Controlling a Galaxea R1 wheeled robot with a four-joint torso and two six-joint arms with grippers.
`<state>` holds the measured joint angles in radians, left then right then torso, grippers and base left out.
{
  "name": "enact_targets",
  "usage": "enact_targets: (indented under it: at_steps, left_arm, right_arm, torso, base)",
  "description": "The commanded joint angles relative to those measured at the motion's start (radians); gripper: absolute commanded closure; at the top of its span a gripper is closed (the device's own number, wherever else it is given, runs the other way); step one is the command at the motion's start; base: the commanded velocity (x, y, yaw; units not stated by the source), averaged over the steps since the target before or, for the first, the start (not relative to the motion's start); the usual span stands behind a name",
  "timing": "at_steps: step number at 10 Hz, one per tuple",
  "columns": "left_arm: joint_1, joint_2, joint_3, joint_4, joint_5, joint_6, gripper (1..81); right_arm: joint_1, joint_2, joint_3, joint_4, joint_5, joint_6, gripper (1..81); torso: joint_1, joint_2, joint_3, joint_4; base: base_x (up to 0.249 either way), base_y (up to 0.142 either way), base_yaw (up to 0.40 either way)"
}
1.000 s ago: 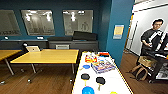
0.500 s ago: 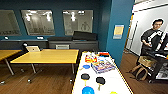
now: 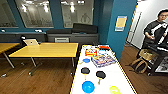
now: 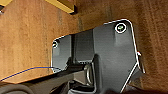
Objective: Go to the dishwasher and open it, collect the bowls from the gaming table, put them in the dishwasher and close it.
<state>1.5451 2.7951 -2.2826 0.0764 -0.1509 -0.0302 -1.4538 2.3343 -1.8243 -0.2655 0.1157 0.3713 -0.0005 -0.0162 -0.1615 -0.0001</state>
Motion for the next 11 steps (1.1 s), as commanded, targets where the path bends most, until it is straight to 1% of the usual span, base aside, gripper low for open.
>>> enact_targets:
  at_steps: [1, 2, 4, 6, 8, 11]
  left_arm:
    - [-0.03, -0.009, 0.014, 0.01, 0.051, -0.002, 1.0]
    - [-0.03, -0.006, 0.014, 0.011, 0.051, -0.002, 1.0]
    - [-0.03, -0.002, 0.011, 0.011, 0.051, -0.002, 1.0]
    - [-0.03, 0.0, 0.008, 0.008, 0.051, -0.002, 1.0]
    - [-0.03, 0.002, 0.008, 0.003, 0.051, -0.002, 1.0]
    - [-0.03, 0.006, 0.008, 0.0, 0.051, -0.002, 1.0]
  right_arm:
    - [0.1, -0.143, 0.098, 0.0, -0.034, 0.061, 1.0]
    - [0.123, -0.184, 0.138, 0.0, -0.034, 0.076, 1.0]
    - [0.176, -0.281, 0.204, -0.001, -0.034, 0.15, 1.0]
    - [0.242, -0.367, 0.25, -0.003, -0.033, 0.245, 1.0]
    - [0.325, -0.451, 0.298, 0.003, -0.038, 0.304, 1.0]
    - [0.423, -0.519, 0.336, 0.012, -0.073, 0.331, 1.0]
  torso:
    - [0.001, 0.0, 0.005, 0.0]
    - [0.001, 0.0, -0.021, 0.0]
    - [0.001, 0.0, -0.036, 0.0]
    - [0.002, 0.001, -0.035, 0.0]
    - [0.002, 0.001, -0.036, 0.0]
    - [0.002, 0.001, -0.036, 0.0]
  base:
    - [0.0, 0.0, 0.0]
    - [0.0, 0.0, 0.0]
    - [0.0, 0.0, 0.0]
    - [0.0, 0.0, 0.0]
    - [0.0, 0.0, 0.0]
    - [0.0, 0.0, 0.0]
